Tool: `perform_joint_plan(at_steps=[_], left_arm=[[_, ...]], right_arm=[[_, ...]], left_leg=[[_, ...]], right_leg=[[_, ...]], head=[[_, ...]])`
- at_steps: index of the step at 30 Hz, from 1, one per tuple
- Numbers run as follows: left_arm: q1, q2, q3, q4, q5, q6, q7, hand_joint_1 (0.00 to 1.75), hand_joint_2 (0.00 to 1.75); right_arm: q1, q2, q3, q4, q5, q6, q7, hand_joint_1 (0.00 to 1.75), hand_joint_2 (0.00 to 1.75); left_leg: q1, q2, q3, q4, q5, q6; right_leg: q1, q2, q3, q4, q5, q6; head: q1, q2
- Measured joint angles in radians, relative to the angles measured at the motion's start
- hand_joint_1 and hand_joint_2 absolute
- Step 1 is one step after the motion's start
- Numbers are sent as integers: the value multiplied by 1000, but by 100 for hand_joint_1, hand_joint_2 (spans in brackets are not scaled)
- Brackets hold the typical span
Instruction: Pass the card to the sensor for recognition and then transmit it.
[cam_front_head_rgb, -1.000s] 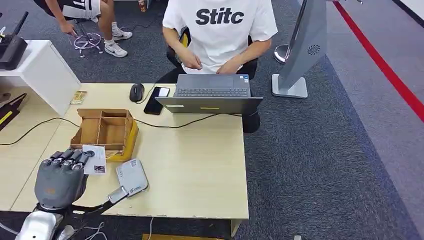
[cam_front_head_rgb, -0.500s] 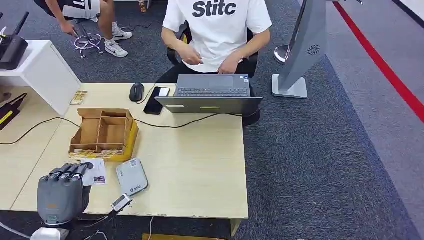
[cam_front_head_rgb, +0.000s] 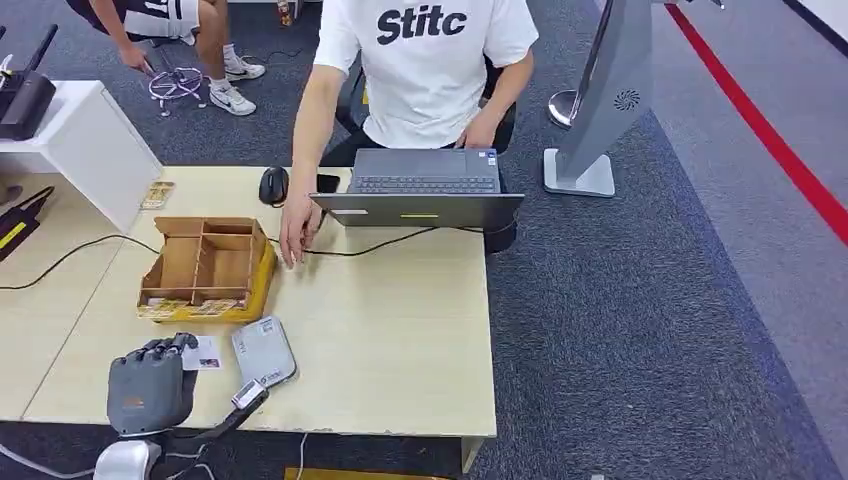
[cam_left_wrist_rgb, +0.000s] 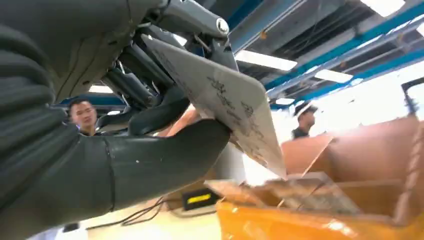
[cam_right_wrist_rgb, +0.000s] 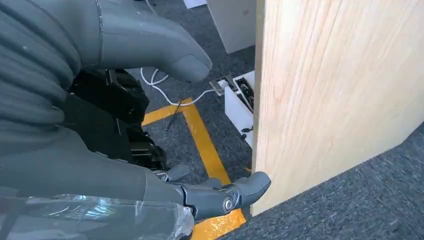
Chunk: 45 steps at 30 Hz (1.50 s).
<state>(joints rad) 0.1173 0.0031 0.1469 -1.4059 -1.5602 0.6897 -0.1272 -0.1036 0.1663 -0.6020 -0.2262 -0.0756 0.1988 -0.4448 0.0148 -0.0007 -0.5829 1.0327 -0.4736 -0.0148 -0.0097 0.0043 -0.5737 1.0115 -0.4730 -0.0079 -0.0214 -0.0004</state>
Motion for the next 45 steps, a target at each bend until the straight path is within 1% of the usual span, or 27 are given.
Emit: perform_joint_plan(at_steps=[2, 4, 6, 8, 13, 19, 25, 29, 35, 38, 41, 45], left_arm=[[-10, 16, -15, 31, 0, 0, 45, 175, 175], [-20, 33, -34, 56, 0, 0, 75, 175, 175], [-35, 54, -61, 86, 0, 0, 127, 175, 175], [-61, 68, -89, 119, 0, 0, 155, 175, 175], [-132, 76, -140, 207, 0, 0, 170, 175, 175], [-172, 74, -166, 235, 0, 1, 169, 175, 175], [-178, 74, -184, 253, 0, 1, 172, 175, 175], [-178, 76, -198, 265, 0, 1, 186, 175, 175], [-174, 91, -245, 284, 0, 1, 233, 175, 175], [-171, 95, -267, 294, 0, 1, 239, 175, 175], [-171, 102, -288, 308, 0, 1, 258, 175, 175], [-173, 116, -314, 322, 0, 1, 294, 175, 175]], right_arm=[[-1, 1, 0, 0, 4, 0, 1, 0, 175], [-1, 2, 0, 0, 13, -2, 2, 0, 175], [-3, 2, 2, 0, 28, -9, 3, 0, 175], [-7, 2, 3, 0, 40, -11, 9, 0, 175], [-22, 7, 10, 0, 55, -16, 23, 0, 175], [-29, 13, 10, 0, 55, -19, 23, 0, 175], [-29, 14, 10, 0, 55, -18, 23, 0, 175], [-29, 14, 10, 0, 55, -16, 23, 0, 175], [-29, 14, 9, 0, 52, -16, 19, 0, 175], [-29, 14, 9, 0, 52, -15, 19, 0, 175], [-29, 14, 8, 0, 52, -15, 19, 0, 175], [-29, 14, 8, 0, 56, -15, 19, 0, 175]], left_leg=[[0, 0, 0, 0, 0, 0], [0, 0, 0, 0, 0, 0], [0, 0, 0, 0, 0, 0], [0, 0, 0, 0, 0, 0], [0, 0, 0, 0, 1, 1], [0, 0, 0, 0, 1, 1], [0, 0, 0, 0, 1, 1], [0, 0, 0, 0, 1, 1], [0, 0, 0, 0, 1, 1], [0, 0, -1, 0, 1, 1], [0, 0, -1, 0, 1, 1], [0, 0, -1, 0, 1, 1]], right_leg=[[0, 0, 0, 0, 0, 0], [0, 0, 0, 0, 0, 0], [0, 0, 0, 0, 0, 0], [0, 0, 0, 0, 0, 0], [0, 0, 0, 0, 1, 0], [0, 0, 0, 0, 2, 1], [0, 0, 0, 0, 2, 1], [0, 0, 0, 0, 2, 1], [0, 0, 0, 0, 2, 1], [0, 0, 0, 0, 2, 1], [0, 0, -1, 0, 2, 1], [0, 0, -1, 0, 2, 1]], head=[[0, 0], [0, 0], [0, 0], [0, 0], [0, 0], [0, 0], [0, 0], [0, 0], [0, 0], [0, 0], [0, 0], [0, 0]])
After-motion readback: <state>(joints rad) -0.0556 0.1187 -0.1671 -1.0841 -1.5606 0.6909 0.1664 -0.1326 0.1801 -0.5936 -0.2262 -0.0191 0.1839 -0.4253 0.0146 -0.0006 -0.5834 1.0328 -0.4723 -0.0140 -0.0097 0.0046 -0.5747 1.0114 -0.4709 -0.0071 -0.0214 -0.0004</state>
